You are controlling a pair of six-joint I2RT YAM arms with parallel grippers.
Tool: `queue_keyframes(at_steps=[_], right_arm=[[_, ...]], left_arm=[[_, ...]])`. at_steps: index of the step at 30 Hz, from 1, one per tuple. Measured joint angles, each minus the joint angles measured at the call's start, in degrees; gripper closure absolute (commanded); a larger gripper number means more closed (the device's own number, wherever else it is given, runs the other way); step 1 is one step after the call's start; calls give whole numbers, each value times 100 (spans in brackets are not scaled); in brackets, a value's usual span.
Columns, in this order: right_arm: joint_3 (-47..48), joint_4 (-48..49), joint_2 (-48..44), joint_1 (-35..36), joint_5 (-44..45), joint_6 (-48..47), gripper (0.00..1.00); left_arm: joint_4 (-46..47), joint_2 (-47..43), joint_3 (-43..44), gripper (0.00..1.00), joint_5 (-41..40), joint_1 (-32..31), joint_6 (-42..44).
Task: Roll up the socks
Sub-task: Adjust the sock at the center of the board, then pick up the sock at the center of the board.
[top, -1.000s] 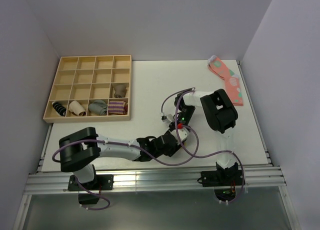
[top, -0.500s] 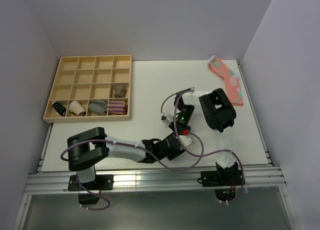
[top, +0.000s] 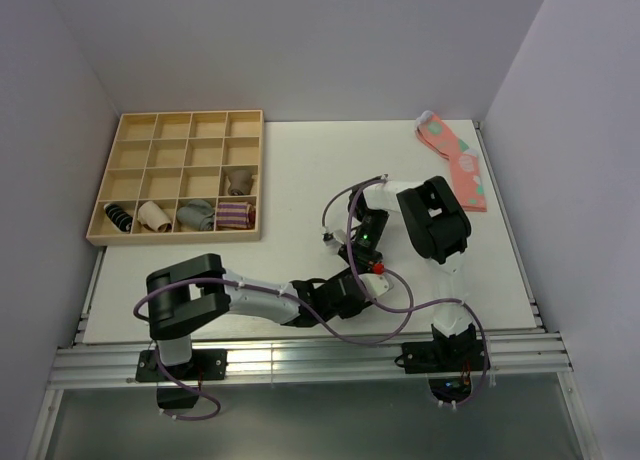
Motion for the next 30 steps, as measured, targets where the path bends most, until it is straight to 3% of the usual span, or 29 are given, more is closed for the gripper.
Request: queue_keyframes(at_steps=[10,18,30], right_arm=[[0,-131,7,-2,223,-61,92],[9,-389,114,-48,501,-173,92],[46,-588,186,-101,752,-367,91]], left_arm=[[151,240,221,45,61,31,170],[-227,507,732,47,776,153,166],[-413,695,1019,62,1346,297,57]])
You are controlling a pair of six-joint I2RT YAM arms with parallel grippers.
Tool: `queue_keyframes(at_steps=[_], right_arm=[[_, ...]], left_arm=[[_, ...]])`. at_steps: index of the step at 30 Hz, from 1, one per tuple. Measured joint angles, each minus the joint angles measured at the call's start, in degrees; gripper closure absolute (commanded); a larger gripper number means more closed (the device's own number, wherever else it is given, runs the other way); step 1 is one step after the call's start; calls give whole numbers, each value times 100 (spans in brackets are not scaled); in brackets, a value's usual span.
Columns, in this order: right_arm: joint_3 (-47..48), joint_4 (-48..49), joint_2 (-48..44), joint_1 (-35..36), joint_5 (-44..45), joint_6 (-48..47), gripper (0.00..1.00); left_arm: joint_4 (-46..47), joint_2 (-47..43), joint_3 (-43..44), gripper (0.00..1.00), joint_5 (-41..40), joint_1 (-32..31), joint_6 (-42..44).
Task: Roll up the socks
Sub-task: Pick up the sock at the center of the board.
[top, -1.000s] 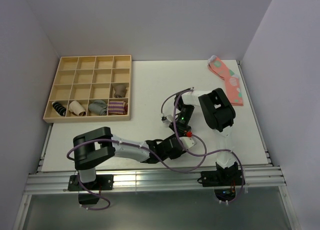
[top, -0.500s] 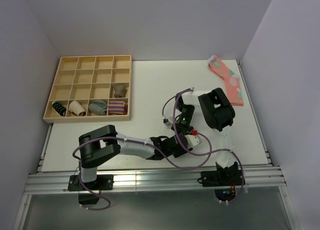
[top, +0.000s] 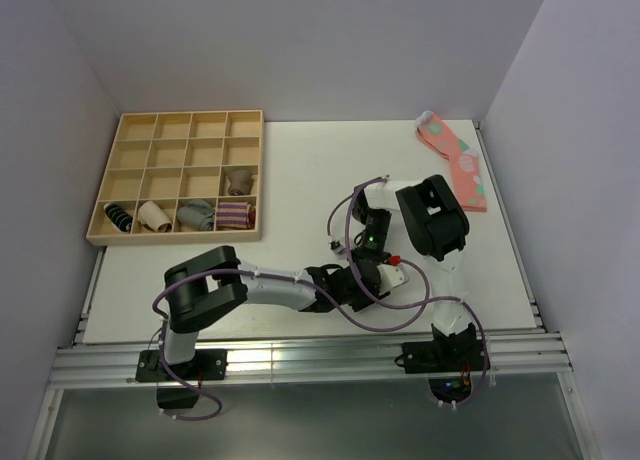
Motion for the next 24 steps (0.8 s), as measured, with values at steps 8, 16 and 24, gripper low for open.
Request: queue_keyframes(at_steps=[8,16,24], right_arm=[[2,-24,4,-24,66,-83,86],[-2,-52,4,-94,120,-129,77],[-7,-26,-37,-219,116,-7,58]], left_arm=[[-254,142,221,83,181,48,-17],[-535,264,483,100,402,107,-15],[-544,278,514,100,551,151,-20]])
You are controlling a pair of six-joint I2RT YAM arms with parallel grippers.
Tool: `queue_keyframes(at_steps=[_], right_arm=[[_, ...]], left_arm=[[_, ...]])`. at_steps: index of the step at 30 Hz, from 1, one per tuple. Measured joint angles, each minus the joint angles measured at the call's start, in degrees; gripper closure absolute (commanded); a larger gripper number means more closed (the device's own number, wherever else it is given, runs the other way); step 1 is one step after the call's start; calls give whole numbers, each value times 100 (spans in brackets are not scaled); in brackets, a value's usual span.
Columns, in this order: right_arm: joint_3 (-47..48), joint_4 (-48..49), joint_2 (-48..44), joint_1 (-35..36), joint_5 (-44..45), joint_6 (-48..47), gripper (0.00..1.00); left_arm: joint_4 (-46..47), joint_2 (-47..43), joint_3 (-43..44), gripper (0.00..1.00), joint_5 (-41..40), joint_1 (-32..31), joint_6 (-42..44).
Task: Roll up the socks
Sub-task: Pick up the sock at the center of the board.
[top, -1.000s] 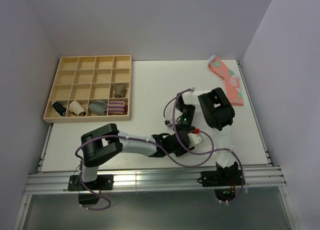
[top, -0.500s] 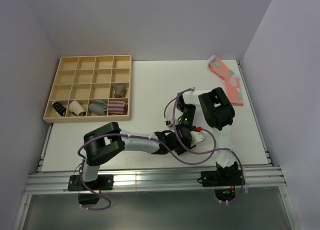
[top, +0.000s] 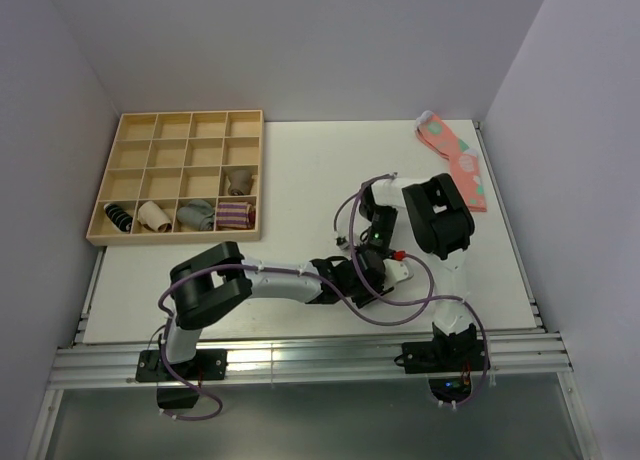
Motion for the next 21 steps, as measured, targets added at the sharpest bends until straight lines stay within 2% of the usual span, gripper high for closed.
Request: queue_keyframes(at_steps=[9,21], right_arm=[[120,256,-345,-496,-164,44,42],[249,1154,-1143,-861,-619,503,38]], left_arm=[[328,140,61,100,284,42,-20],[903,332,151,100,826,46,-61]])
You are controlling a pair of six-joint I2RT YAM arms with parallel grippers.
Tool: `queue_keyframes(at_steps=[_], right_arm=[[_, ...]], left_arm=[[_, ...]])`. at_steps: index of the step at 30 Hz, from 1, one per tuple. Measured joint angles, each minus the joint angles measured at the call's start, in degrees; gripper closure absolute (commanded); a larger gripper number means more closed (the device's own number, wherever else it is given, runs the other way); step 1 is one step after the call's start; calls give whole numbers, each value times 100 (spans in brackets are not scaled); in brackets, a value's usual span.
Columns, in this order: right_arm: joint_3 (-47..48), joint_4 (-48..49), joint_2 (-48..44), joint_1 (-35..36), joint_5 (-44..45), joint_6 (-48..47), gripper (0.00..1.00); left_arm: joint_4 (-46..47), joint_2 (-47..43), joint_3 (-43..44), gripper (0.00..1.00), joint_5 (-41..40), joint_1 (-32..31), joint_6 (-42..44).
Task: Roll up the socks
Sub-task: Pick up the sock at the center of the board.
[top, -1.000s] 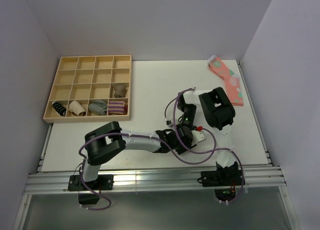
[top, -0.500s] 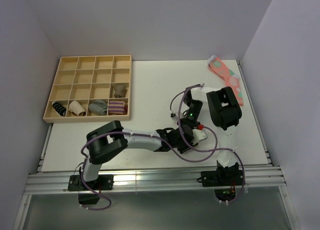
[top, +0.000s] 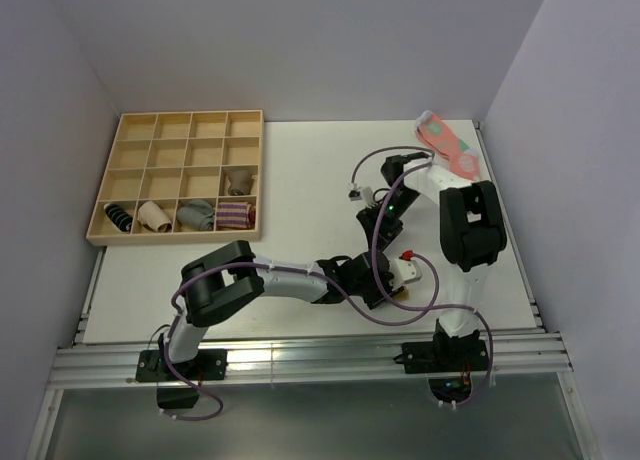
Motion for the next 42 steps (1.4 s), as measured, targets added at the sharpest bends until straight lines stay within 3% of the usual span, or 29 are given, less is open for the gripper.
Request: queue_keyframes(at_steps=[11,23,42], right_arm=[[-2,745,-909,-636,9,772,39],[-31,874,-1871,-741,31,1069,40],[-35,914,-2310,-817,118,1222,40]], left_arm=[[42,-22,-28,100,-66,0,-94],[-44,-343,-356,100,-273,68,-197],[-787,-951,-752,100,-815,557,-284]])
